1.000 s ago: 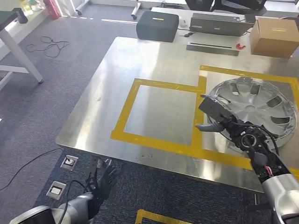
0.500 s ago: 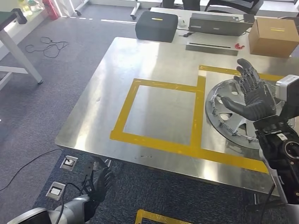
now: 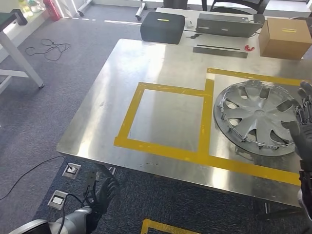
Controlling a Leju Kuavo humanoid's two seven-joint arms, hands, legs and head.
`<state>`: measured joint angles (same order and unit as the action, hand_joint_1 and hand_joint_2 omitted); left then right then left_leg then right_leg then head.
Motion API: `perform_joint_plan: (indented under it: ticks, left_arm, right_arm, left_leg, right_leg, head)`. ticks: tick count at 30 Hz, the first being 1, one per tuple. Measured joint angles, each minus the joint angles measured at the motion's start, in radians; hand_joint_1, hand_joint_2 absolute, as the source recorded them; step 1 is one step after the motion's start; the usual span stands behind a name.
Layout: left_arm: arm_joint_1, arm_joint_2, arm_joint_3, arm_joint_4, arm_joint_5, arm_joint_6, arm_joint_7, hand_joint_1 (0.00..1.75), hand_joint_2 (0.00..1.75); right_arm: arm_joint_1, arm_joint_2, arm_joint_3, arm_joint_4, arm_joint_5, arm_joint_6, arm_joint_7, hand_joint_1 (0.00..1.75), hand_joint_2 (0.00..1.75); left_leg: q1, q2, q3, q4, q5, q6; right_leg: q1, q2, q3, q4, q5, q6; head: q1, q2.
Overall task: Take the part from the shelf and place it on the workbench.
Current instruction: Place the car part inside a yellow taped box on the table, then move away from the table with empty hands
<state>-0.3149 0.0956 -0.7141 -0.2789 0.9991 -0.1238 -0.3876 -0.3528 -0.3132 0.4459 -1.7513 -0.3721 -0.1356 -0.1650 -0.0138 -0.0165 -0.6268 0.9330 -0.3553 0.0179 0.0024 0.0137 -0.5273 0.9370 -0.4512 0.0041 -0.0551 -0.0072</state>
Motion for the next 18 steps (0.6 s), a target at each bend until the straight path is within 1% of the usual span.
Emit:
perform_joint_plan:
  ticks: [3, 5, 9, 12, 18]
  left_arm:
    - [0.0, 0.001, 0.0, 0.0, 0.001, 0.002, 0.0, 0.0, 0.0]
    - [0.001, 0.002, 0.0, 0.0, 0.004, 0.003, 0.0, 0.0, 0.0]
    - [0.001, 0.004, 0.0, 0.0, 0.005, 0.004, 0.0, 0.0, 0.0]
    - [0.001, 0.004, 0.0, 0.0, 0.002, 0.004, 0.0, 0.0, 0.0]
    - [0.0, 0.002, 0.0, 0.0, -0.002, 0.007, 0.002, 0.0, 0.0]
  right_arm:
    - [0.054, -0.003, -0.036, -0.043, -0.019, 0.021, -0.028, 0.0, 0.0]
    - [0.102, -0.003, -0.055, -0.068, -0.028, 0.056, -0.048, 0.0, 0.0]
    - [0.168, -0.003, -0.067, -0.092, -0.035, 0.103, -0.084, 0.0, 0.0]
    - [0.189, -0.003, -0.072, -0.095, -0.039, 0.113, -0.103, 0.0, 0.0]
    - [0.2, -0.003, -0.081, -0.095, -0.039, 0.113, -0.109, 0.0, 0.0]
  left_leg:
    - [0.0, 0.0, 0.0, 0.0, 0.0, 0.0]
    - [0.0, -0.001, 0.0, 0.0, -0.001, 0.0]
    - [0.0, 0.0, 0.001, 0.0, -0.002, 0.0]
    - [0.0, 0.0, 0.001, 0.0, -0.002, 0.0]
    - [0.0, 0.0, 0.001, 0.0, -0.002, 0.0]
  right_leg:
    - [0.0, -0.001, 0.001, 0.0, -0.001, 0.0]
    - [0.0, -0.001, 0.001, 0.0, -0.002, 0.0]
    - [0.0, 0.0, 0.001, 0.0, -0.002, 0.0]
    - [0.0, -0.001, 0.001, 0.0, -0.003, 0.0]
    - [0.0, 0.0, 0.001, 0.0, -0.003, 0.0]
  head:
    - [0.0, 0.0]
    - [0.0, 0.0]
    - [0.0, 0.0]
    - [0.0, 0.0]
    - [0.0, 0.0]
